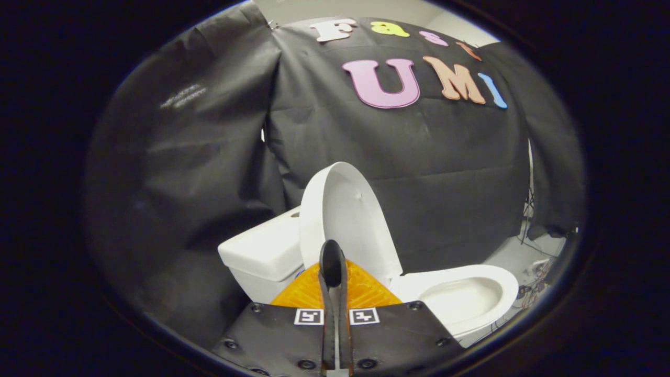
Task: Open the toilet lid.
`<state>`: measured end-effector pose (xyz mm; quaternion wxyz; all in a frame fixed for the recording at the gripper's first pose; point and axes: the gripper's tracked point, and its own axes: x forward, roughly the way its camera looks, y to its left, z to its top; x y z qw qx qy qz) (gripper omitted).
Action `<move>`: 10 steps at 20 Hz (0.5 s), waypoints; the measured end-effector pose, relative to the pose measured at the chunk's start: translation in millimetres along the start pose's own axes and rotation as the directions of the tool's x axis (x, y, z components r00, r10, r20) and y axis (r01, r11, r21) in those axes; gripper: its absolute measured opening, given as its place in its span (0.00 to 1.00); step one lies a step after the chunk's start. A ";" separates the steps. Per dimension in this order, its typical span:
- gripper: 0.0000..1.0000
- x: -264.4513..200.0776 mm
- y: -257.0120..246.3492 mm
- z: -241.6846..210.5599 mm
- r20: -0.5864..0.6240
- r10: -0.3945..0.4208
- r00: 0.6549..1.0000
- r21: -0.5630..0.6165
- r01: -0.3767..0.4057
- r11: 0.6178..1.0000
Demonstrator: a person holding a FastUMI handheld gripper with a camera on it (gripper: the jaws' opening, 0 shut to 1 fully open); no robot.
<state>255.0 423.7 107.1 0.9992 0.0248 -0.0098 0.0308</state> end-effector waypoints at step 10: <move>0.64 -16.6 2.1 -24.8 -0.049 0.140 0.989 0.021 -0.139 0.990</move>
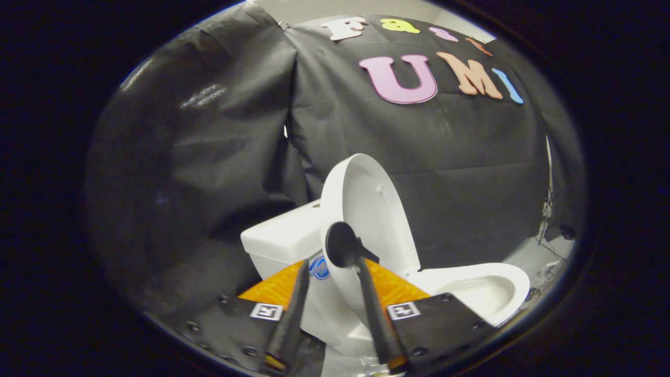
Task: Open the toilet lid.
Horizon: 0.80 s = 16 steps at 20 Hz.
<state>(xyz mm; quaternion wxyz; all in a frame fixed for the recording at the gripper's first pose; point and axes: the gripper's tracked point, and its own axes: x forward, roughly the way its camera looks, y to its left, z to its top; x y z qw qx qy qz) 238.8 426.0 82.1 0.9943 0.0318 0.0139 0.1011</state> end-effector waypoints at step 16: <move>0.99 -97.1 -52.2 -14.3 0.021 -0.003 1.000 -0.063 0.004 0.998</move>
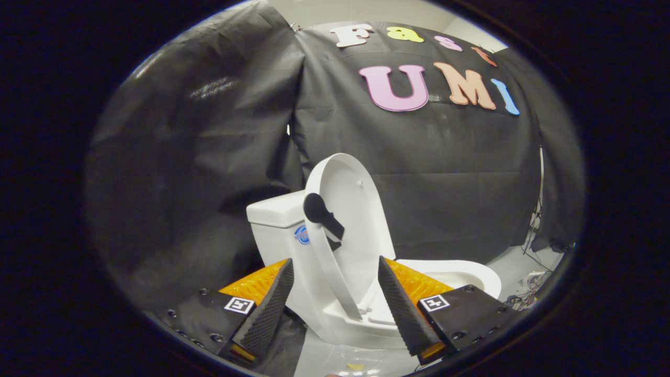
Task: Open the toilet lid.
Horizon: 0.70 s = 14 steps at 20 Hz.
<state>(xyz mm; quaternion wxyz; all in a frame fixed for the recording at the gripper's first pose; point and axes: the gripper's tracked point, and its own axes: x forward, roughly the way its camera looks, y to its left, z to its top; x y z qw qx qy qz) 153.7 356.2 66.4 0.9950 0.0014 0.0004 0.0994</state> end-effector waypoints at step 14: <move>0.98 -7.8 -143.8 -34.4 -0.085 -0.161 0.983 -0.089 0.153 0.984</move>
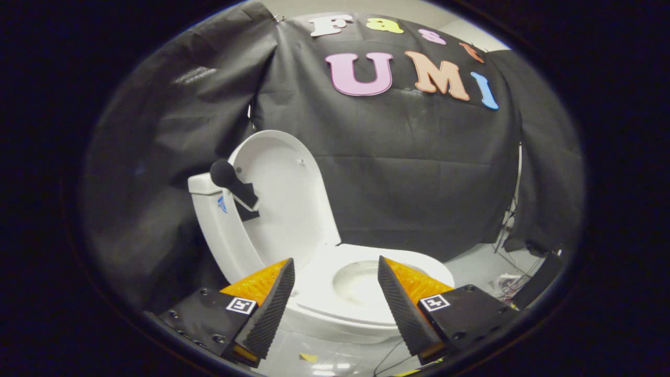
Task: Open the toilet lid.
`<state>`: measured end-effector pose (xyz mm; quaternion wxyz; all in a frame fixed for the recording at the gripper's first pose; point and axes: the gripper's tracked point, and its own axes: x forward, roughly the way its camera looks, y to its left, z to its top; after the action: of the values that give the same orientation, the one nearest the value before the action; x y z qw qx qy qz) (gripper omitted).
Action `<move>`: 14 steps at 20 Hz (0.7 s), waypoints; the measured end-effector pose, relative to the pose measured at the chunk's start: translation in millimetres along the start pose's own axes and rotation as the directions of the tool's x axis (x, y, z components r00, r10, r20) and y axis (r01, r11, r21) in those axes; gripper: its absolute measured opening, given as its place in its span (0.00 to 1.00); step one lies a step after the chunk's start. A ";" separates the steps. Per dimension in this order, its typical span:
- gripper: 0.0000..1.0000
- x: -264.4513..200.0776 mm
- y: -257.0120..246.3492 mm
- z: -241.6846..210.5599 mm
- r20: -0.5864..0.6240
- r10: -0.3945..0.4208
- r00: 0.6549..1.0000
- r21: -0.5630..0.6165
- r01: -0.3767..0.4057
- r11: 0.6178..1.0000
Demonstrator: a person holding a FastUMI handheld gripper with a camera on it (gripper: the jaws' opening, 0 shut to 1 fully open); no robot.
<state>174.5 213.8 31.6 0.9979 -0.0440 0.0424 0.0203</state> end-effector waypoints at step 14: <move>0.98 -15.3 -57.5 0.0 0.005 -0.030 1.000 0.016 0.030 0.999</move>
<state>161.8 156.1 37.9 0.9985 -0.0367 0.0393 0.0051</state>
